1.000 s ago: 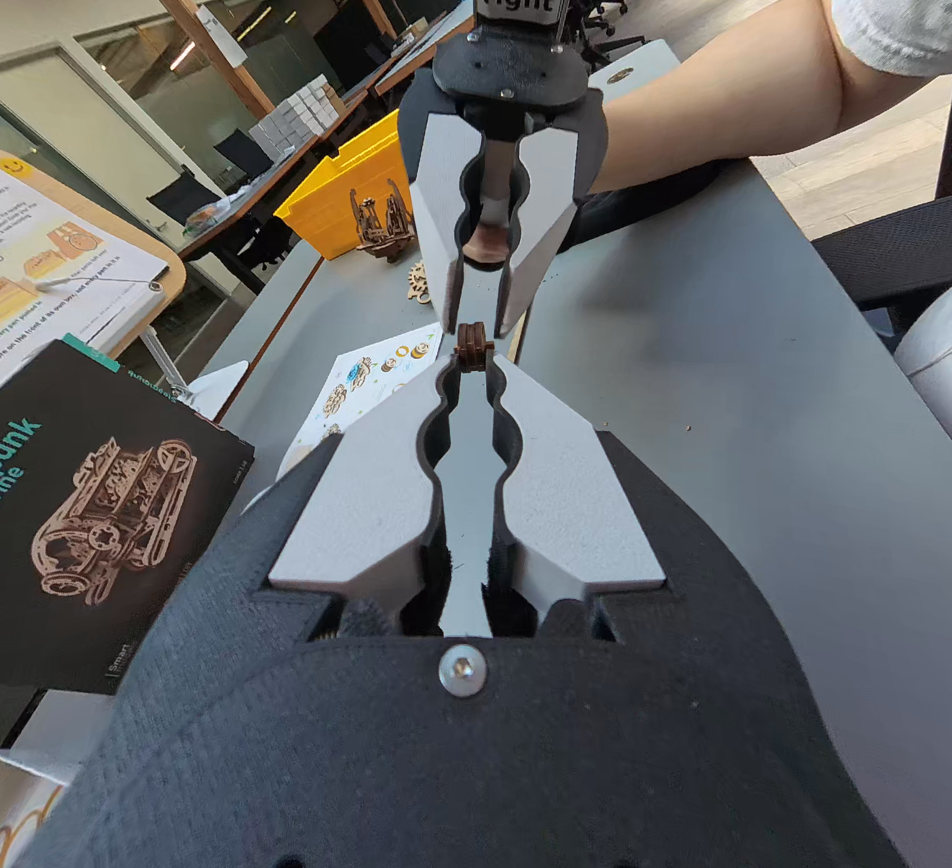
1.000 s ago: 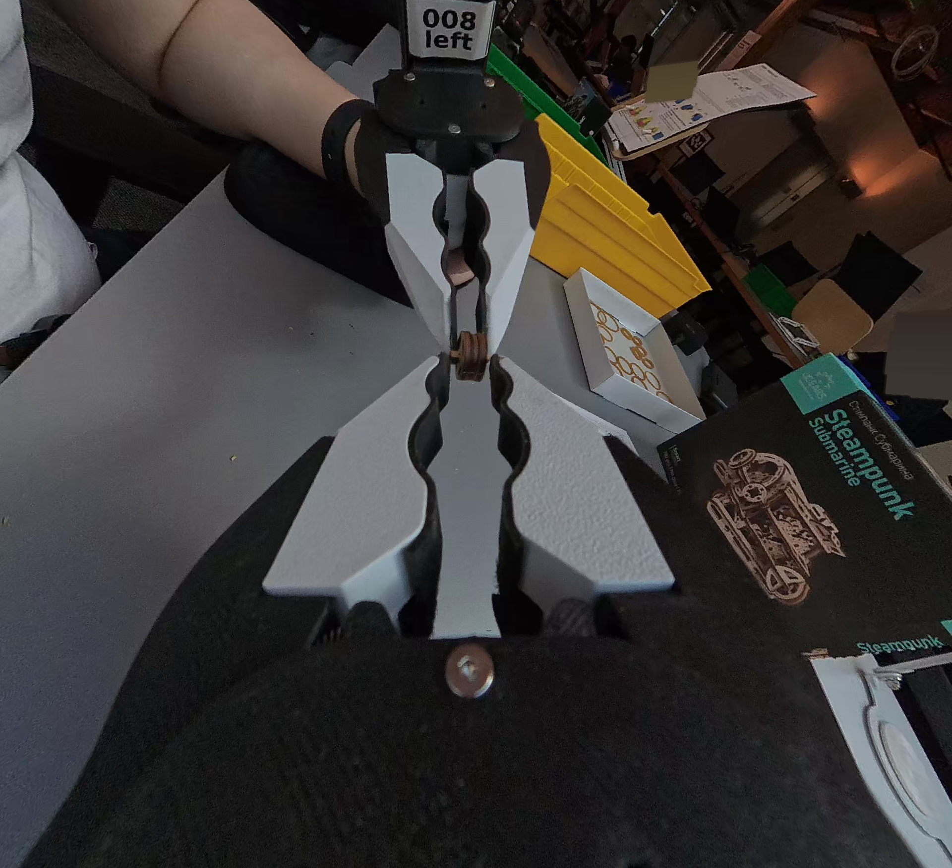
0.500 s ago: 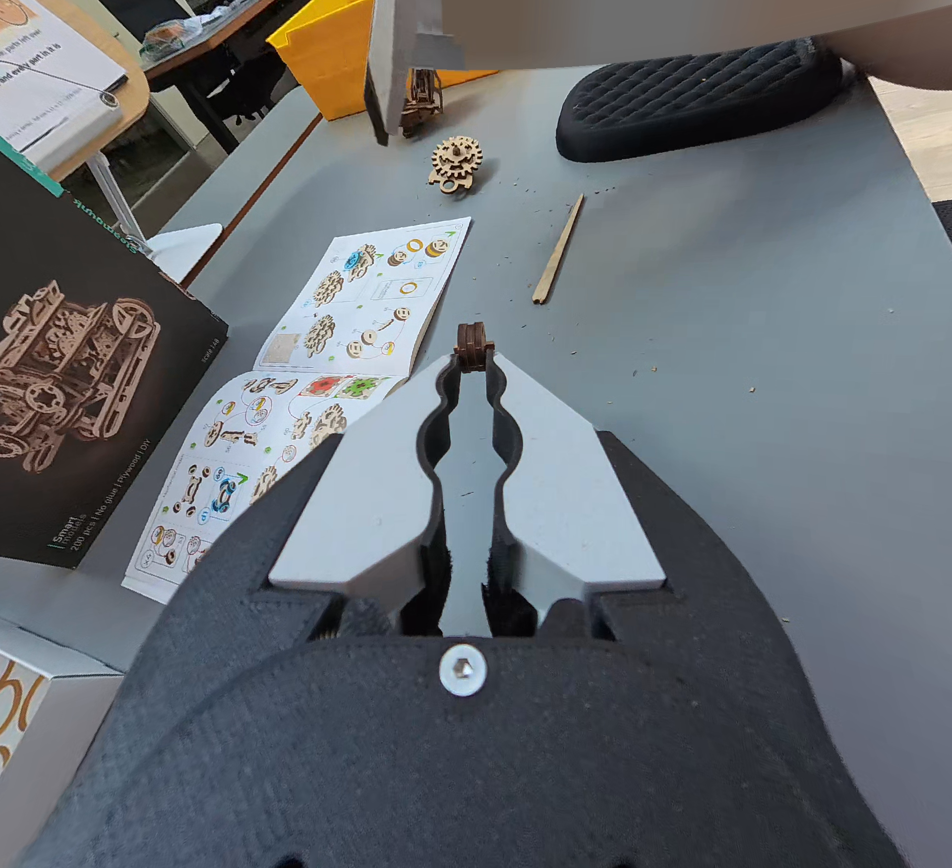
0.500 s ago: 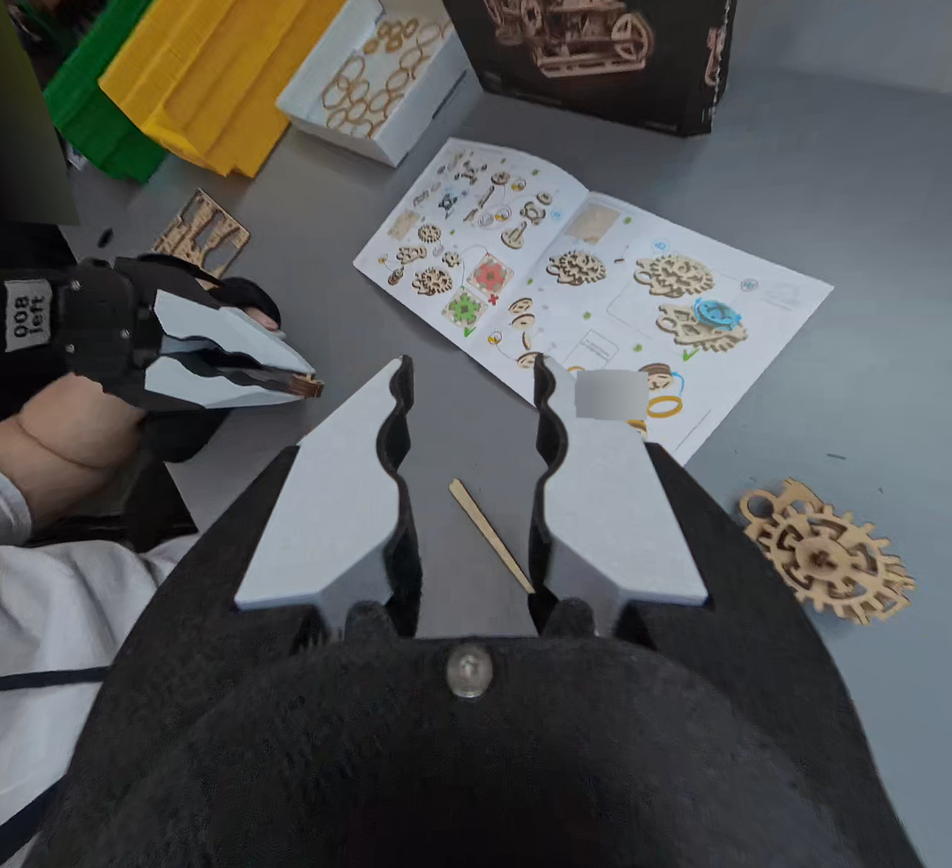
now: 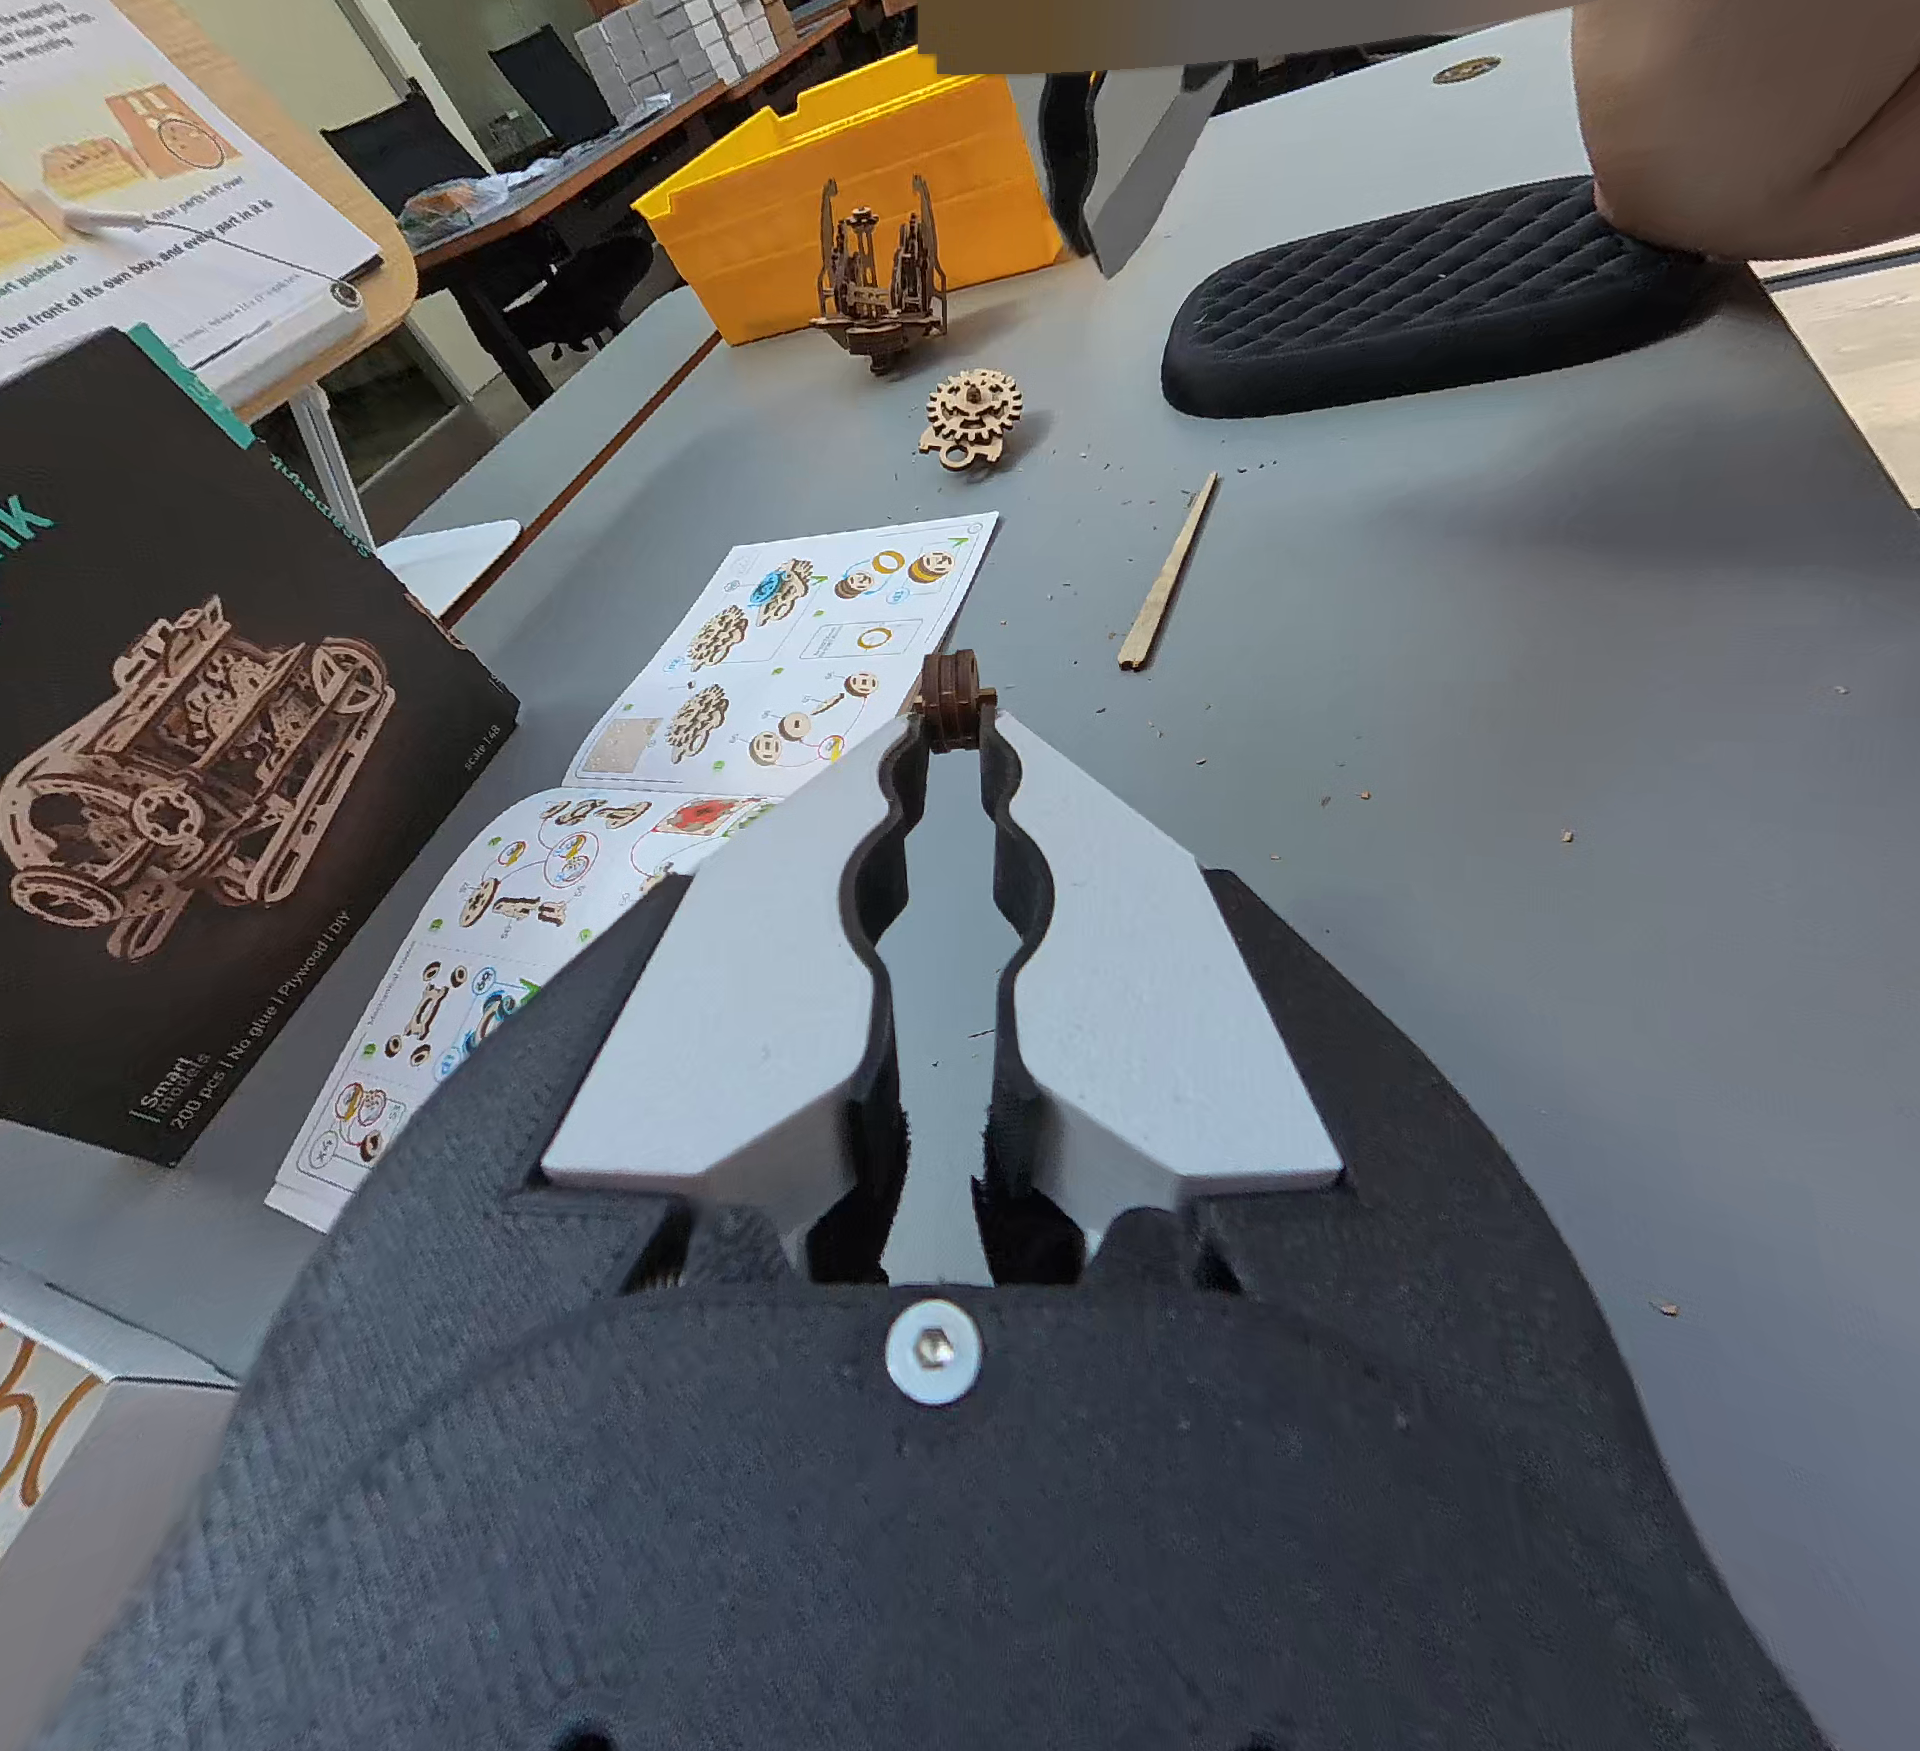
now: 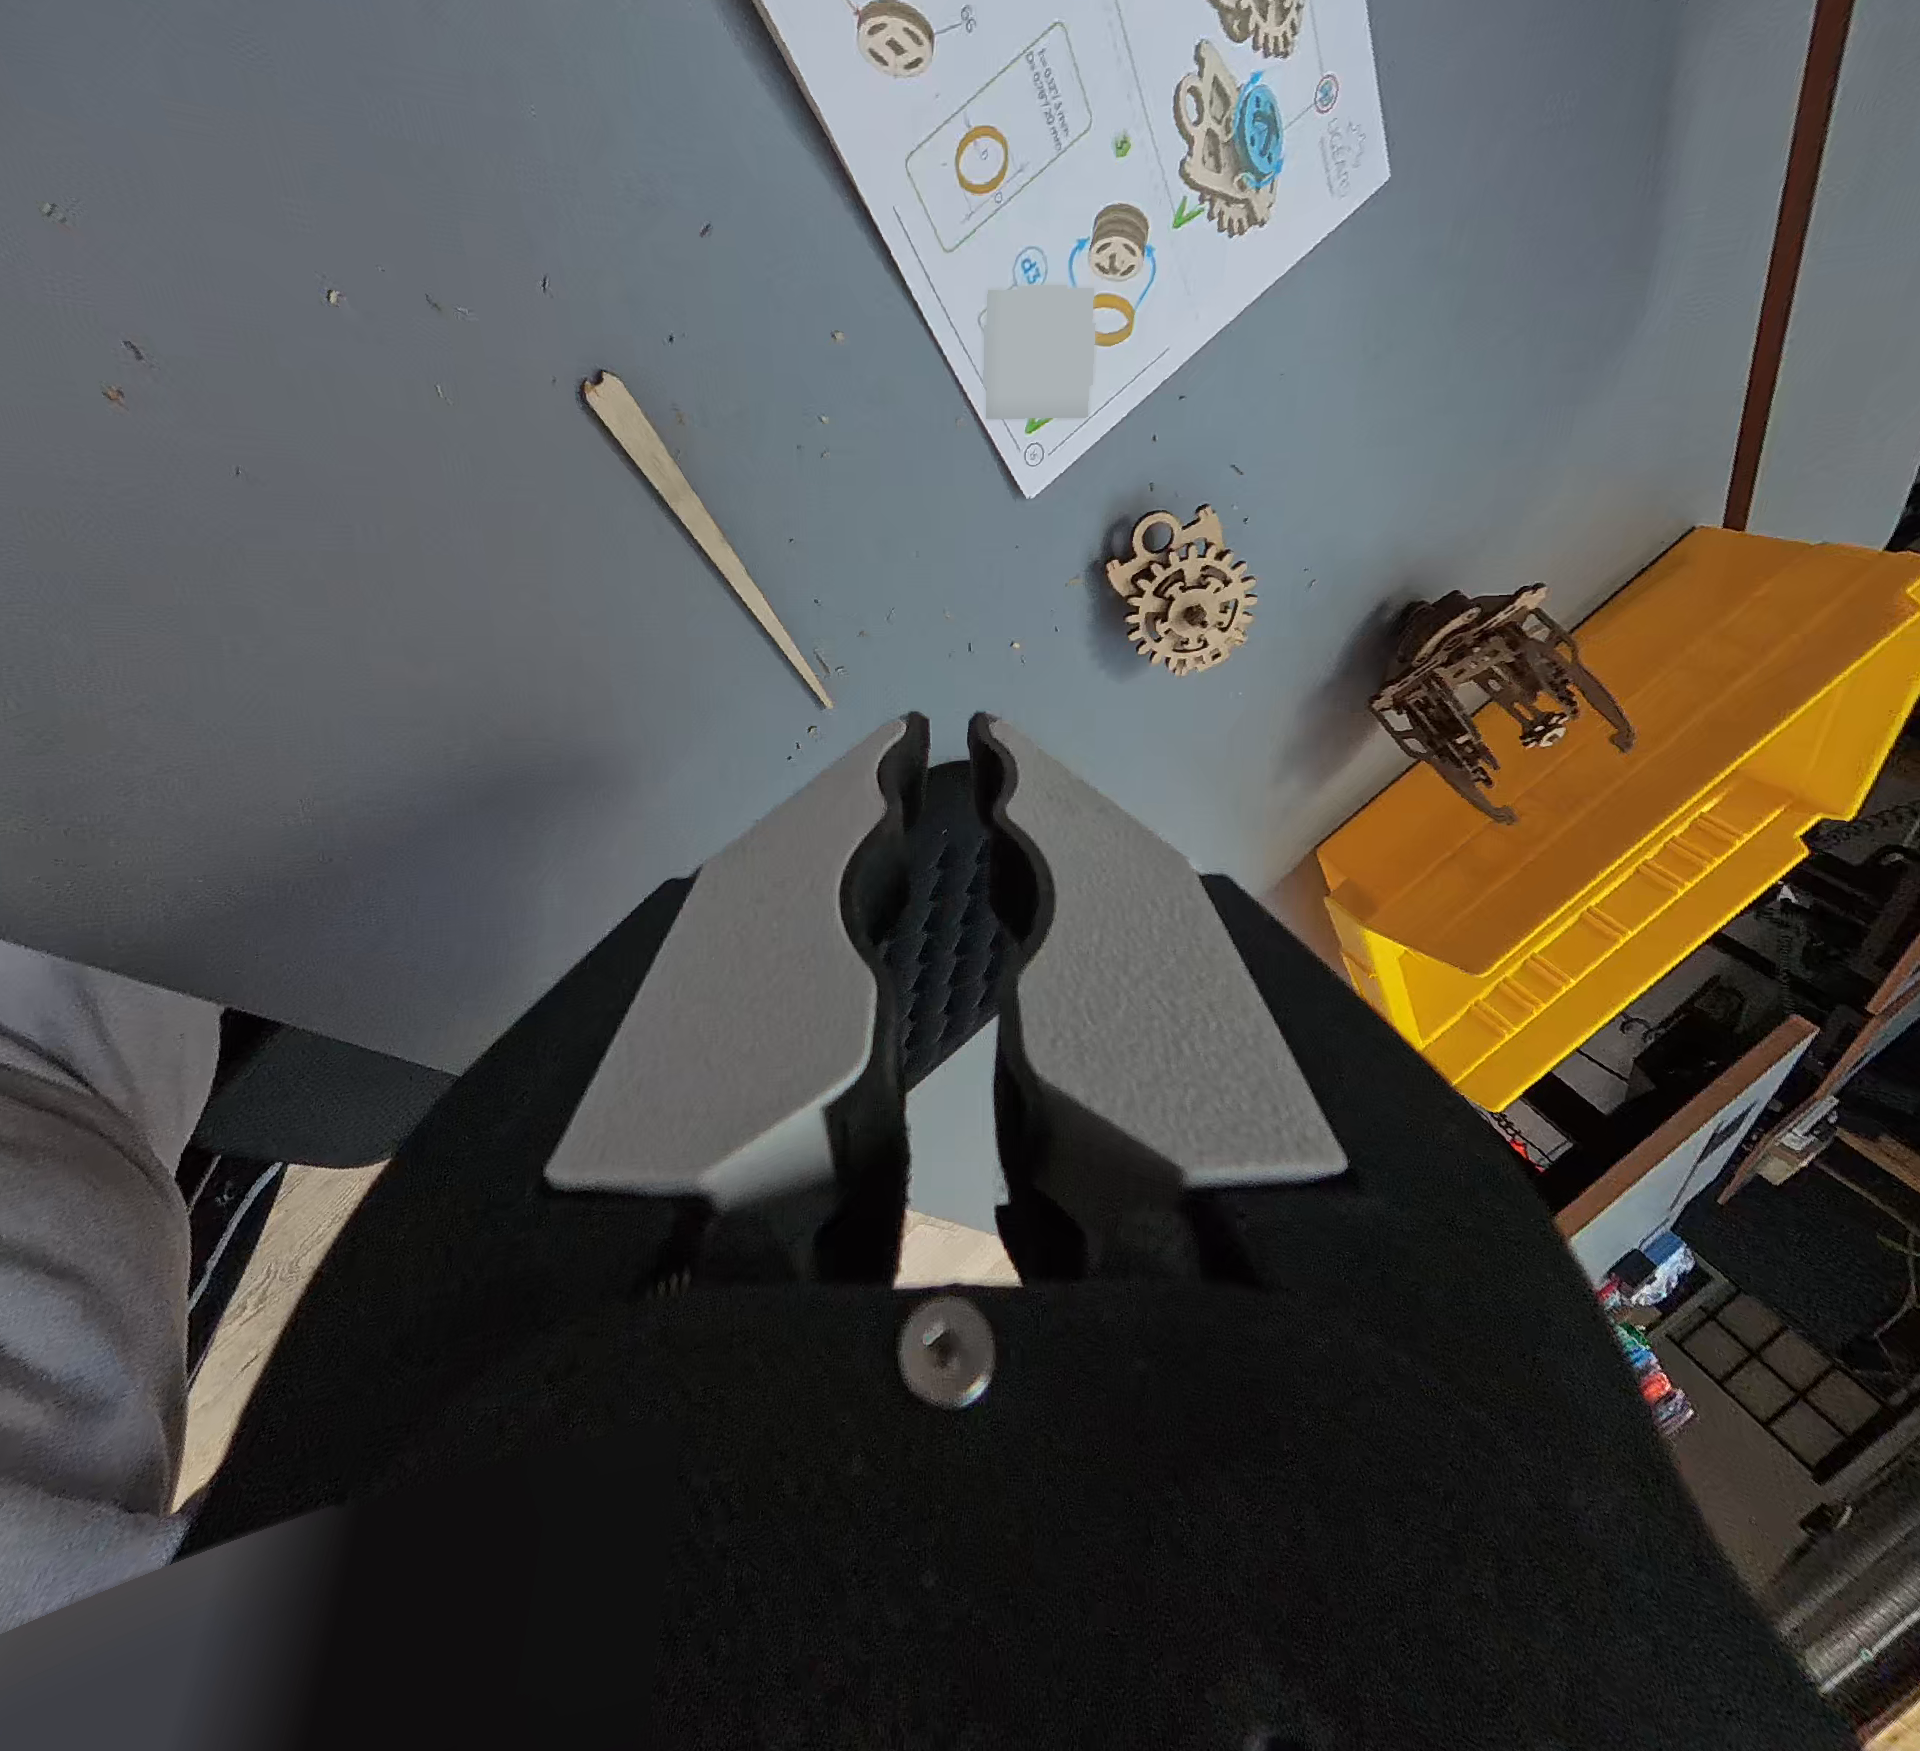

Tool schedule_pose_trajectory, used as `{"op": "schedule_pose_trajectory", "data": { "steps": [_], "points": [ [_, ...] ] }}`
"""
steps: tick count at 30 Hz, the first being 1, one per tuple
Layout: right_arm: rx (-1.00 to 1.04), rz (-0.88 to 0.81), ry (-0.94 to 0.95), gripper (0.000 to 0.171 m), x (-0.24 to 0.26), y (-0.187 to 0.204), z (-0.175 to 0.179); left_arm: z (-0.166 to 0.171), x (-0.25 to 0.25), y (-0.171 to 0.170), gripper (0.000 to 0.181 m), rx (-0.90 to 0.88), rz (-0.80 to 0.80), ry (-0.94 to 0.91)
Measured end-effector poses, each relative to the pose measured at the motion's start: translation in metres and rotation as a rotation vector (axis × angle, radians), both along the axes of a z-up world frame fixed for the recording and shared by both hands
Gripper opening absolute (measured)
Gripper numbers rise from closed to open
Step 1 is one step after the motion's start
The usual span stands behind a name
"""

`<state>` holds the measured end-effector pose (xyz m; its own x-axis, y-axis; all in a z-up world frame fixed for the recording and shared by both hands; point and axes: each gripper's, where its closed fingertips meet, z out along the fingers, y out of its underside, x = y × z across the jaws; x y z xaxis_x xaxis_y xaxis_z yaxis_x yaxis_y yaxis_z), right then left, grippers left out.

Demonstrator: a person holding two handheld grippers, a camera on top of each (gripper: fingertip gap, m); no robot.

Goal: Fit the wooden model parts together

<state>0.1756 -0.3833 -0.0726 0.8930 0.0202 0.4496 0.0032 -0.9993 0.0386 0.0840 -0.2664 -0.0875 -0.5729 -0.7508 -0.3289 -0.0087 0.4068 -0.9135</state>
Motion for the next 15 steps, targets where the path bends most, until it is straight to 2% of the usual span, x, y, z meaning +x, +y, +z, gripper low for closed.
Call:
{"op": "schedule_pose_trajectory", "data": {
  "steps": [7, 15],
  "points": [
    [-0.063, -0.025, 0.082, 0.005, 0.004, -0.023, -0.011, -0.007, 0.011, -0.004, 0.008, -0.099, 0.004, 0.095],
    [-0.124, -0.025, 0.109, 0.0, 0.004, -0.03, -0.019, 0.007, 0.02, -0.004, 0.008, -0.521, -0.029, 0.306]
  ]
}}
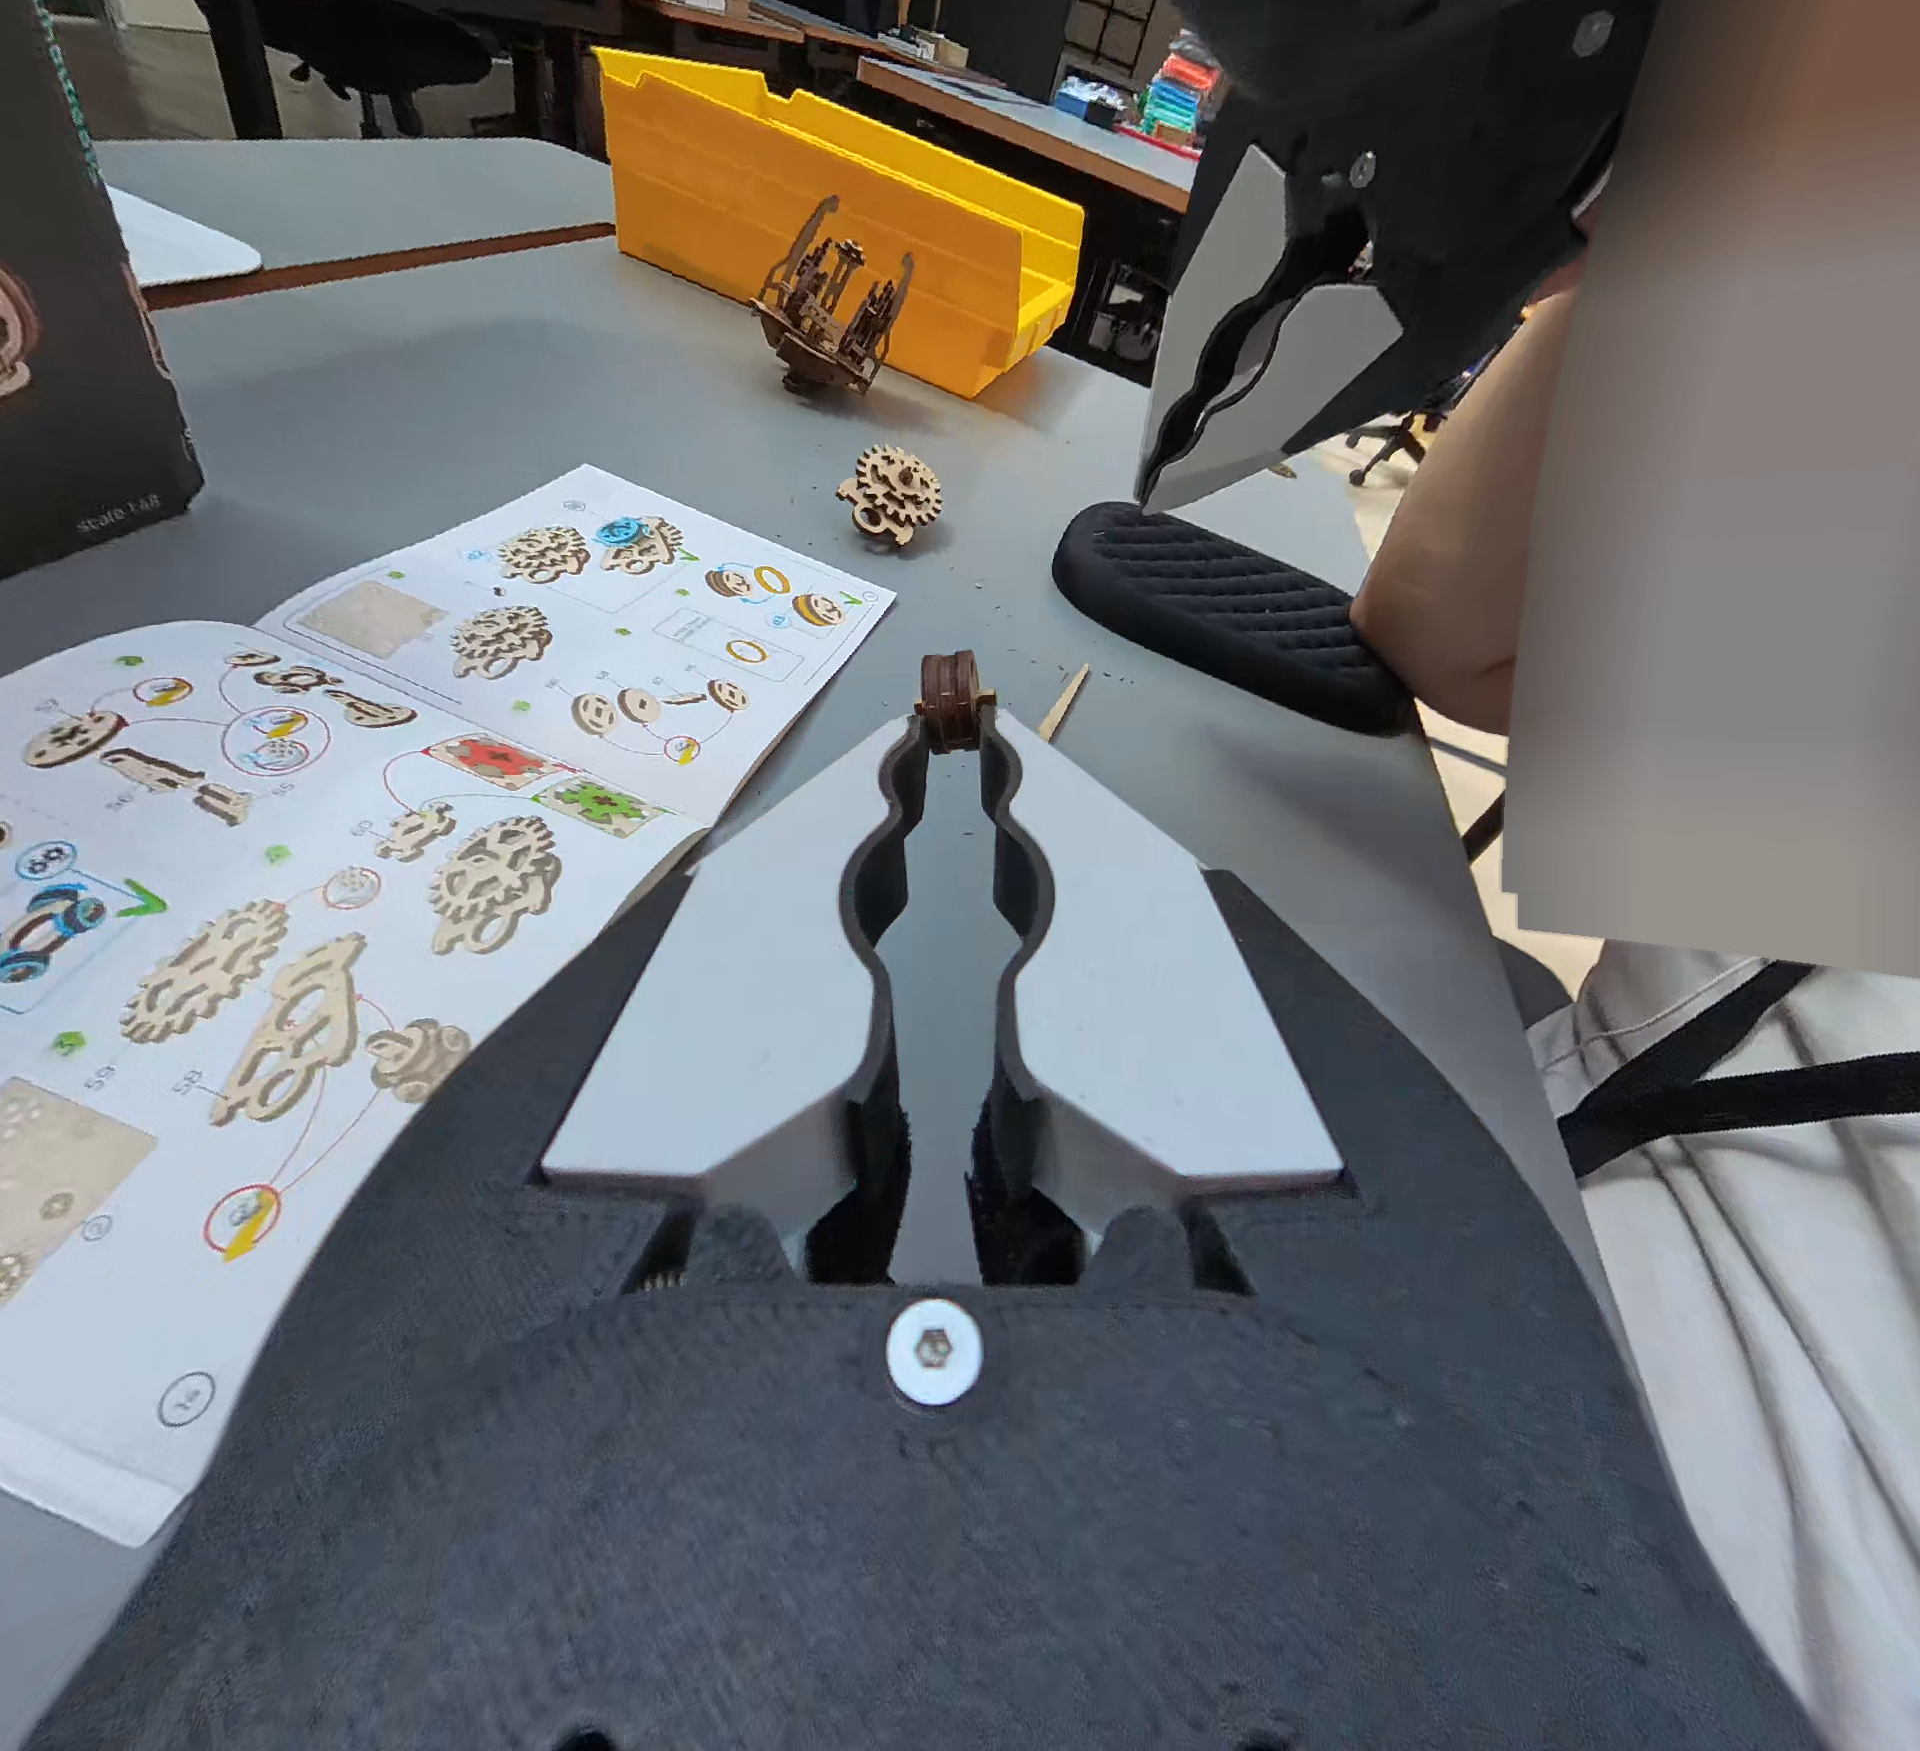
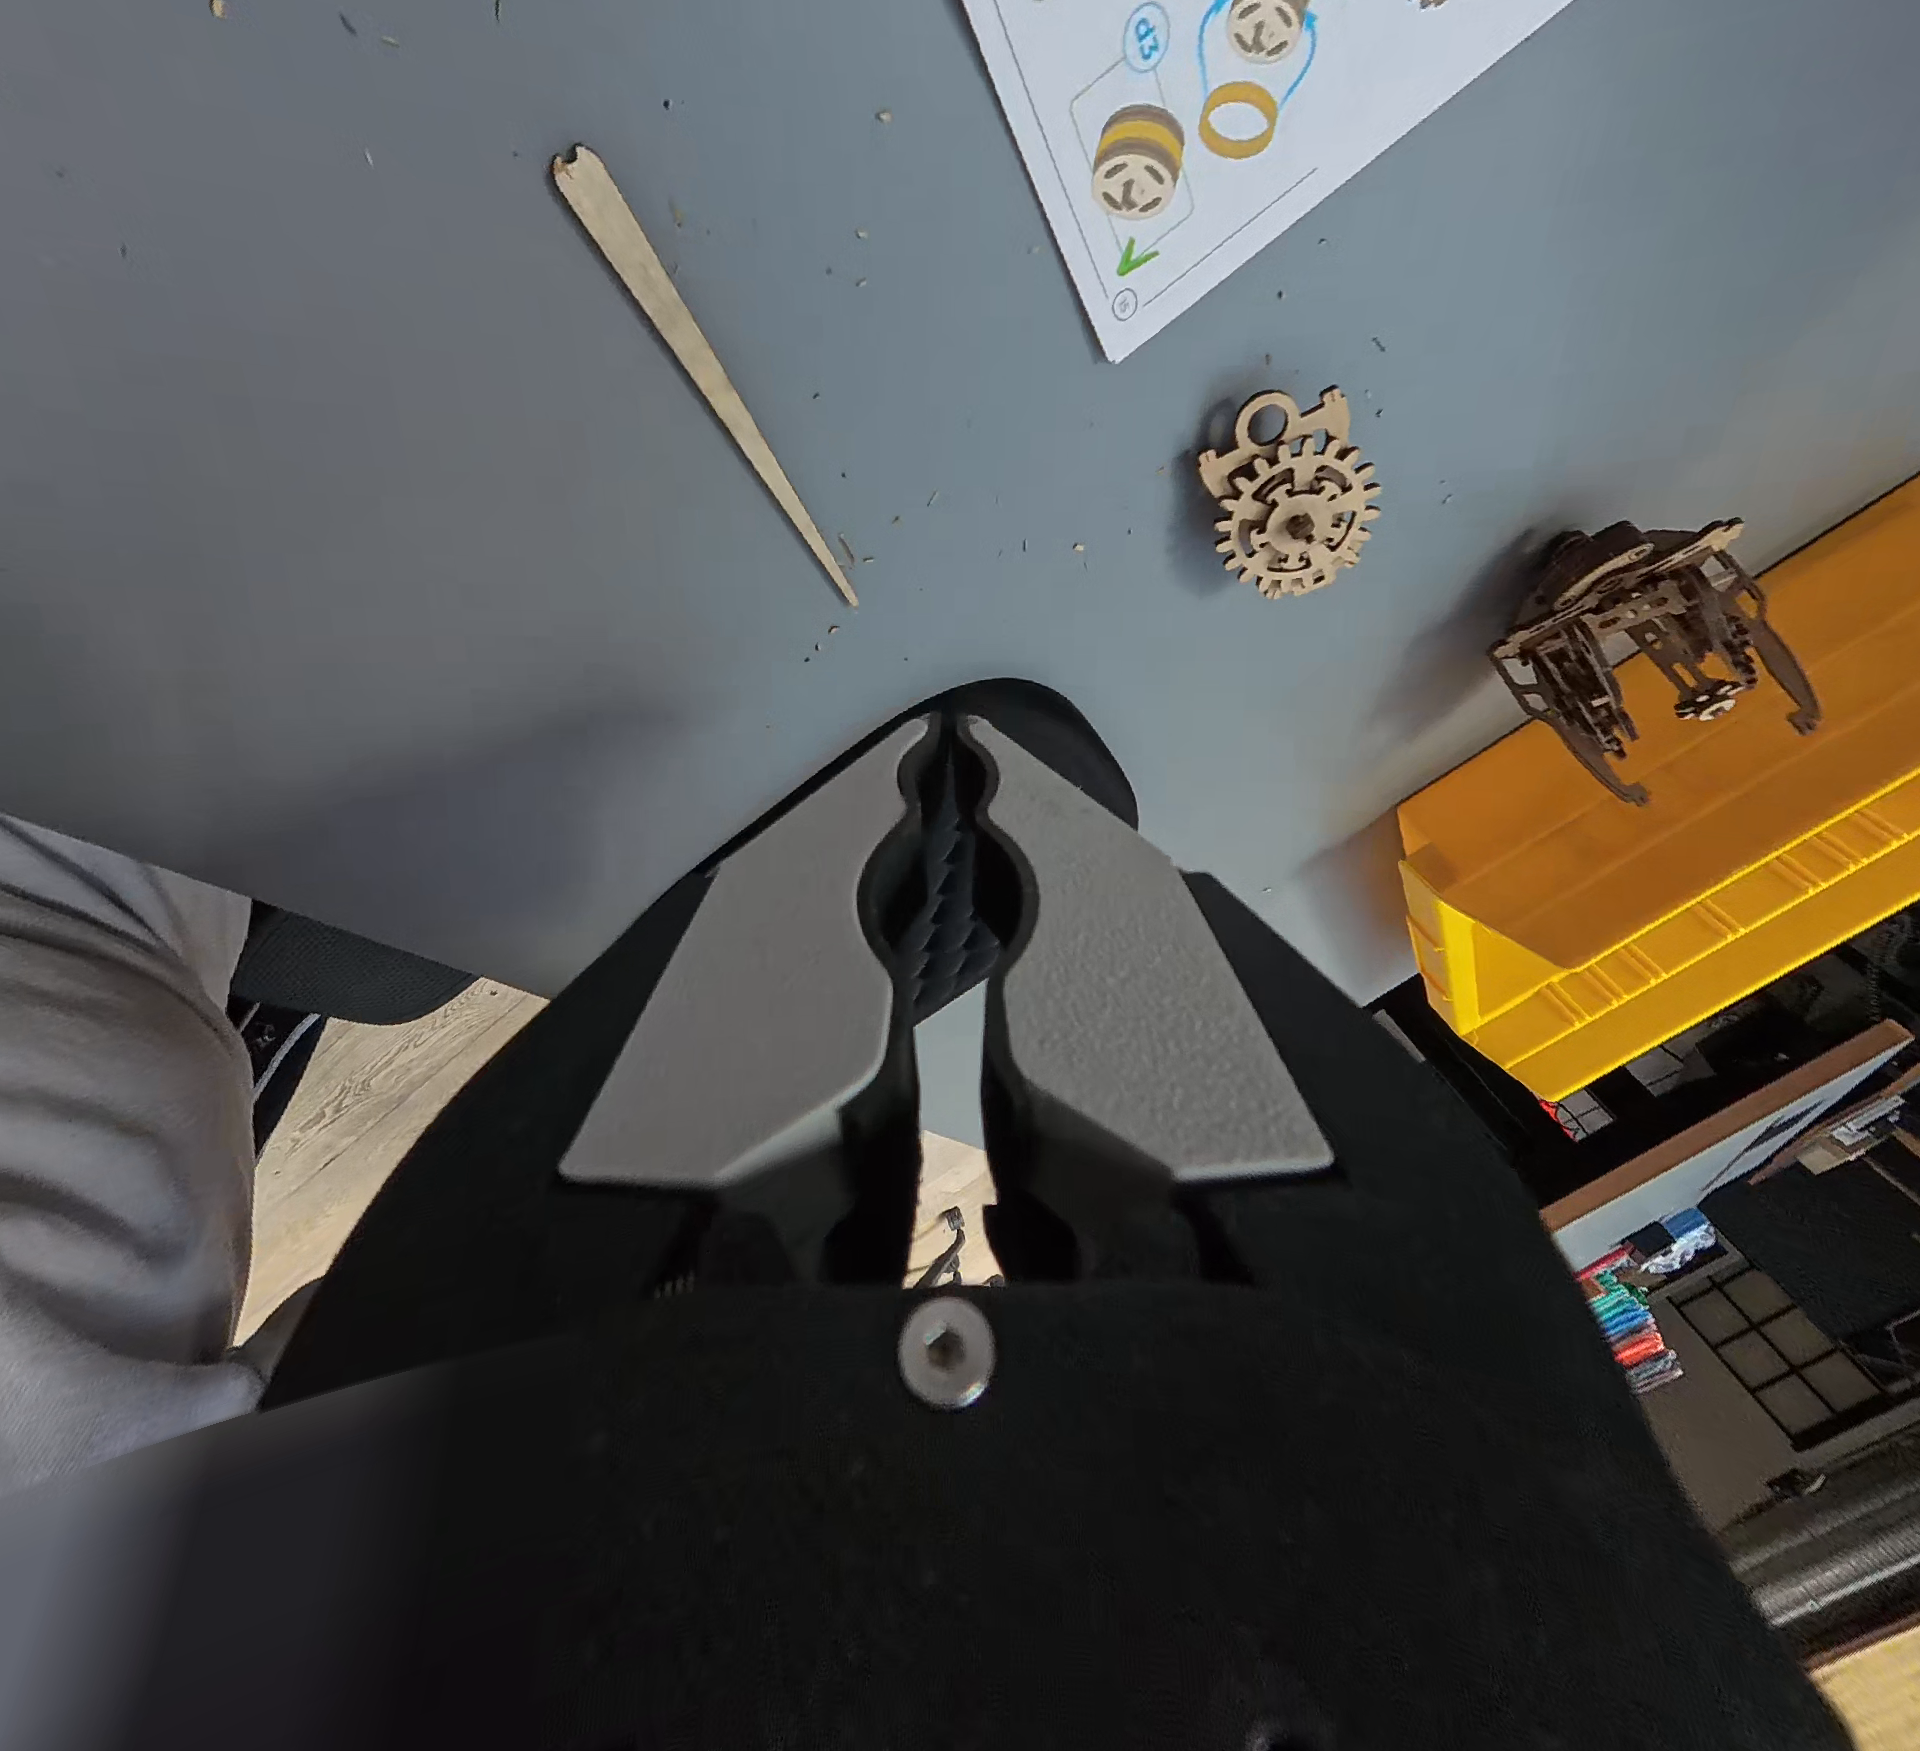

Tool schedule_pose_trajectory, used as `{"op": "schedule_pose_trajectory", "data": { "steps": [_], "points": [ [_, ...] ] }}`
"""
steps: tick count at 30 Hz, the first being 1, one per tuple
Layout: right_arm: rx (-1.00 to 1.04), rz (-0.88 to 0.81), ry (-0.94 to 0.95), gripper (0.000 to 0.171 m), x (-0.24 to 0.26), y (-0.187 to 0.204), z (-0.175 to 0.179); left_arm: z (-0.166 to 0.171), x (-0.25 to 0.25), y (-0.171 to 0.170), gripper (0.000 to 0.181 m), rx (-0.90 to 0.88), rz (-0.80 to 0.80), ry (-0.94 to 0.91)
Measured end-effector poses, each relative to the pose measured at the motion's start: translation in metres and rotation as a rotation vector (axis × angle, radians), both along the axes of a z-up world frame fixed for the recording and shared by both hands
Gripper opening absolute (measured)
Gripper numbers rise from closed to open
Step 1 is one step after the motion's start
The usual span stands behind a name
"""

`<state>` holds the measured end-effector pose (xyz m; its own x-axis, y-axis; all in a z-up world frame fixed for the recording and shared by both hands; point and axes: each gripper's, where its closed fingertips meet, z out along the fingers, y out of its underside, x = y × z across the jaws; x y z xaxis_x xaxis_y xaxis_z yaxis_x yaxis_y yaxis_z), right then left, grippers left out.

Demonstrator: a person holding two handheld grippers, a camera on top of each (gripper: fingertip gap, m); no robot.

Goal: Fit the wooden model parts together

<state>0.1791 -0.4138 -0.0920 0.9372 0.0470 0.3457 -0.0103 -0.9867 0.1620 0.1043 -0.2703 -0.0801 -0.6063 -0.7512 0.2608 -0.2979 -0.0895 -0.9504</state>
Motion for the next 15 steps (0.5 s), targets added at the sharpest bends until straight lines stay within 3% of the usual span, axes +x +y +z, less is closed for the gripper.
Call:
{"op": "schedule_pose_trajectory", "data": {
  "steps": [4, 8, 15],
  "points": [
    [-0.018, 0.005, -0.015, 0.0, 0.003, -0.002, -0.001, 0.007, 0.001, 0.012, 0.008, -0.128, 0.033, 0.032],
    [-0.003, -0.033, 0.005, 0.0, 0.013, -0.003, 0.0, -0.009, 0.008, 0.037, 0.007, -0.085, 0.17, 0.12],
    [0.007, -0.117, 0.099, 0.0, 0.033, -0.013, -0.002, -0.011, 0.007, 0.052, 0.007, -0.176, 0.239, 0.186]
  ]
}}
